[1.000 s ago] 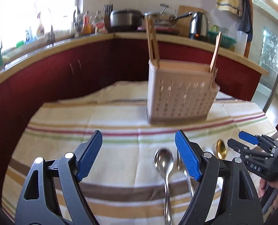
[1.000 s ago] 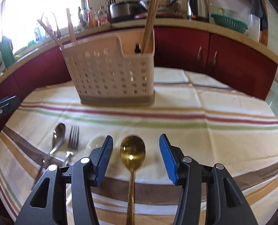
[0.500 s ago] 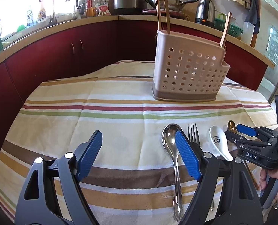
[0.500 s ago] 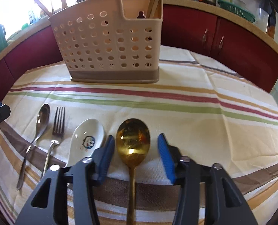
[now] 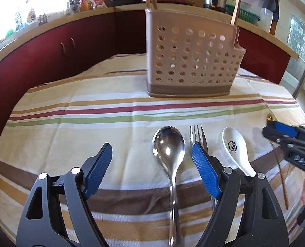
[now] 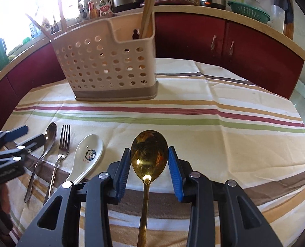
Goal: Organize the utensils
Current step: 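Close the right tool on the gold spoon while the left tool grasps the steel spoon, then lift both spoons and carry them over the beige caddy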
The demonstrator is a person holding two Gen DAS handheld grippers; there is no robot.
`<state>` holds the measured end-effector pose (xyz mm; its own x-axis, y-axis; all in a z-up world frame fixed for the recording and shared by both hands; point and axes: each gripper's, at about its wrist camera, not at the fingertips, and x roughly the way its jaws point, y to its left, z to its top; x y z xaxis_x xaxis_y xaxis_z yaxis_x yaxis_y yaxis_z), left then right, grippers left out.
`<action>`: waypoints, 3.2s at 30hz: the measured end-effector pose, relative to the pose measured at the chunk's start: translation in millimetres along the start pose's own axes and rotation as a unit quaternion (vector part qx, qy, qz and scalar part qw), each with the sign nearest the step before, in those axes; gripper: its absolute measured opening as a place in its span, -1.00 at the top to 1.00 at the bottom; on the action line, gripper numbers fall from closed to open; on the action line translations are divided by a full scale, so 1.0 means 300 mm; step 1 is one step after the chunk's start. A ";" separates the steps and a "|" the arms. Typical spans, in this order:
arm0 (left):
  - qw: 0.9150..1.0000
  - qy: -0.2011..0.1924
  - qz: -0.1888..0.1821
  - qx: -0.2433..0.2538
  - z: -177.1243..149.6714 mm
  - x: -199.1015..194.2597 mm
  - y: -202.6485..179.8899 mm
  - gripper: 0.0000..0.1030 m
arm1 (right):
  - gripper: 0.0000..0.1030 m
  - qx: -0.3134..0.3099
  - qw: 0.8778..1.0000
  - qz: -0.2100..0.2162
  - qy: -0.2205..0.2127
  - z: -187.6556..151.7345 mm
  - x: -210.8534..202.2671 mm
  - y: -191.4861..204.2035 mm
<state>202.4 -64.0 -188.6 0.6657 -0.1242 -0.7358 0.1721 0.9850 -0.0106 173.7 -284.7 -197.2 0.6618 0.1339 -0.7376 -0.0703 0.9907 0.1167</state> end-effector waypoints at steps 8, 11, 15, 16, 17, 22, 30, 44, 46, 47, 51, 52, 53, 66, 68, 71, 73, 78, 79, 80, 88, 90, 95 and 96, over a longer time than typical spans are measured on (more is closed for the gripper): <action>0.999 0.040 -0.011 0.009 -0.008 0.085 -0.026 -0.14 | 0.28 0.011 1.000 0.017 -0.005 0.016 -0.026 -0.029; 0.999 0.039 -0.015 0.007 -0.001 0.092 -0.023 -0.08 | 0.28 0.013 1.000 0.022 -0.004 0.015 -0.025 -0.032; 0.999 0.038 -0.018 0.015 0.004 0.092 -0.026 0.22 | 0.28 0.016 1.000 0.025 -0.003 0.012 -0.019 -0.039; 0.999 0.036 -0.021 0.017 0.004 0.089 -0.030 0.25 | 0.28 0.016 1.000 0.025 -0.004 0.013 -0.020 -0.041; 0.999 0.036 -0.023 0.017 0.003 0.087 -0.032 0.25 | 0.28 0.017 1.000 0.025 -0.005 0.012 -0.022 -0.040; 0.999 0.018 -0.027 0.009 0.002 0.061 -0.023 0.26 | 0.28 0.017 1.000 0.022 -0.013 0.010 -0.039 -0.040; 1.000 -0.012 -0.027 0.005 -0.015 -0.008 -0.021 0.26 | 0.28 0.014 0.999 0.020 -0.046 0.011 -0.093 -0.032; 0.998 -0.064 -0.022 -0.015 -0.028 -0.150 0.027 0.26 | 0.28 0.007 0.997 0.022 -0.078 0.005 -0.167 0.009; 0.997 -0.064 -0.024 -0.019 -0.029 -0.154 0.031 0.26 | 0.28 0.006 0.996 0.022 -0.081 0.005 -0.177 0.014; 0.997 -0.066 -0.025 -0.021 -0.030 -0.158 0.035 0.26 | 0.28 0.006 0.996 0.022 -0.083 0.004 -0.181 0.016; 0.997 -0.075 -0.026 -0.023 -0.036 -0.178 0.034 0.26 | 0.28 0.006 0.996 0.022 -0.086 -0.001 -0.195 0.016; 0.996 -0.078 -0.026 -0.022 -0.038 -0.186 0.034 0.26 | 0.28 0.006 0.996 0.022 -0.088 -0.002 -0.199 0.016; 0.996 -0.080 -0.026 -0.021 -0.039 -0.192 0.033 0.26 | 0.28 0.006 0.996 0.022 -0.089 0.000 -0.200 0.015; 0.995 -0.096 -0.026 -0.018 -0.050 -0.248 0.029 0.26 | 0.28 0.003 0.994 0.022 -0.105 -0.007 -0.235 0.019; 0.995 -0.098 -0.026 -0.017 -0.053 -0.255 0.028 0.26 | 0.28 0.003 0.994 0.023 -0.107 -0.008 -0.242 0.018; 0.994 -0.101 -0.027 -0.016 -0.057 -0.266 0.028 0.26 | 0.28 0.003 0.994 0.023 -0.109 -0.010 -0.249 0.020; 0.994 -0.104 -0.028 -0.016 -0.058 -0.274 0.026 0.26 | 0.28 0.002 0.994 0.023 -0.109 -0.011 -0.250 0.021; 0.994 -0.108 -0.029 -0.018 -0.062 -0.289 0.028 0.26 | 0.28 0.001 0.993 0.022 -0.112 -0.013 -0.259 0.021; 0.994 -0.108 -0.029 -0.018 -0.062 -0.290 0.027 0.26 | 0.28 0.001 0.993 0.022 -0.112 -0.014 -0.261 0.021; 0.993 -0.110 -0.029 -0.018 -0.062 -0.292 0.027 0.26 | 0.28 0.001 0.993 0.022 -0.112 -0.015 -0.262 0.022; 0.993 -0.116 -0.030 -0.019 -0.068 -0.312 0.030 0.26 | 0.28 -0.002 0.993 0.022 -0.116 -0.012 -0.272 0.030; 0.992 -0.117 -0.031 -0.019 -0.069 -0.317 0.030 0.26 | 0.28 -0.003 0.993 0.022 -0.119 -0.012 -0.277 0.031; 0.991 -0.125 -0.032 -0.020 -0.067 -0.338 0.032 0.26 | 0.28 -0.003 0.992 0.021 -0.123 -0.008 -0.286 0.032; 0.991 -0.127 -0.032 -0.020 -0.066 -0.343 0.033 0.26 | 0.28 -0.003 0.992 0.021 -0.124 -0.007 -0.288 0.032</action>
<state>121.2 -39.2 -126.5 0.8163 -0.2084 -0.5387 0.1945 0.9773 -0.0833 114.3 -286.8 -133.7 0.8217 0.1646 -0.5456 -0.1053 0.9847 0.1386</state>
